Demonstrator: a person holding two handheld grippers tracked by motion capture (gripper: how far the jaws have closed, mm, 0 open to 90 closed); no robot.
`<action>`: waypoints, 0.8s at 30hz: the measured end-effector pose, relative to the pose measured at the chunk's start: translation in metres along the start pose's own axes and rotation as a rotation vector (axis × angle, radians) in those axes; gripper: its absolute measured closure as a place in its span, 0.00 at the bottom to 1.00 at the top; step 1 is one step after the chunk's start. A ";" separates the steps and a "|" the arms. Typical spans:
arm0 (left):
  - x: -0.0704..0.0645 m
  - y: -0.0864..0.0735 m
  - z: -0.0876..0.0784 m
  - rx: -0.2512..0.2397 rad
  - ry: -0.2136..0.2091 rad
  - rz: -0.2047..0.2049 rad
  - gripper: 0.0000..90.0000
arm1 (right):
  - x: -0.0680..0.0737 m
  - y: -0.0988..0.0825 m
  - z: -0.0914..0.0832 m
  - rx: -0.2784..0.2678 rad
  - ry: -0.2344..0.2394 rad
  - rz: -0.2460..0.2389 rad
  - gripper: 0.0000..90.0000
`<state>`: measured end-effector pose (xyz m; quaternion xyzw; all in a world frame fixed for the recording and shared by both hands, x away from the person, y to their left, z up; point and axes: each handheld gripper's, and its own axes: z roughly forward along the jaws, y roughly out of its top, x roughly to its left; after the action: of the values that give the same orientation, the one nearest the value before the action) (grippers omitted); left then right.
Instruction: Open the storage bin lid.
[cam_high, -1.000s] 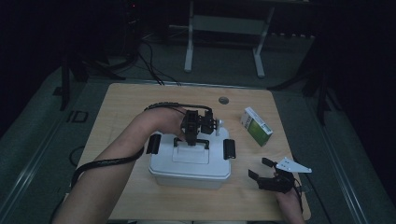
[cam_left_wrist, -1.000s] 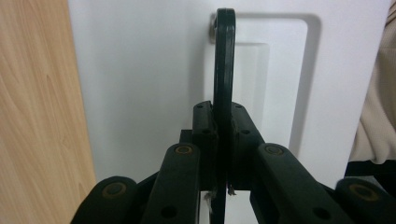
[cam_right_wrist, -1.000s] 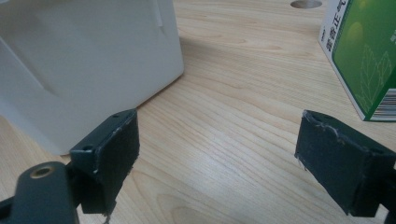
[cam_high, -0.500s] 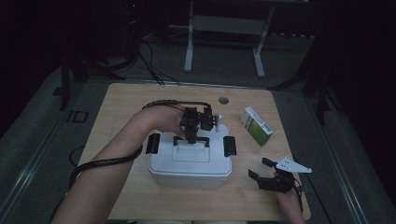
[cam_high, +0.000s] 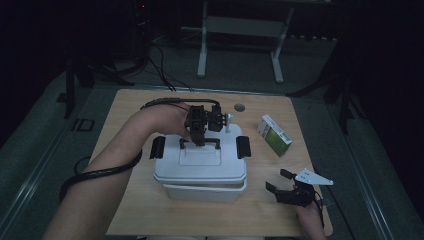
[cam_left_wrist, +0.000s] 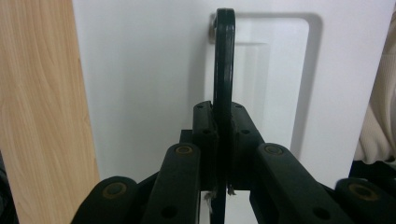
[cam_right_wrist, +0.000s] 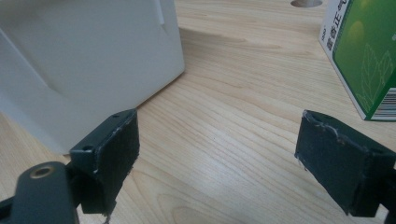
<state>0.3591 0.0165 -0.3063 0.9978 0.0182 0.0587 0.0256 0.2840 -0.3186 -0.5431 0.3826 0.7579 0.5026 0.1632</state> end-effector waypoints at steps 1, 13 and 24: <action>0.000 -0.001 -0.001 -0.005 0.002 -0.003 0.94 | 0.000 0.000 0.000 0.001 -0.001 -0.001 0.15; -0.003 -0.027 -0.015 -0.013 0.026 -0.029 0.94 | 0.000 0.000 0.001 0.004 -0.004 -0.001 0.15; -0.006 -0.068 -0.022 -0.007 0.026 -0.098 0.94 | 0.001 0.000 0.001 0.008 -0.006 -0.005 0.15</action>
<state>0.3483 0.0851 -0.2884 0.9948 0.0669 0.0703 0.0316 0.2842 -0.3168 -0.5435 0.3829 0.7603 0.4980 0.1652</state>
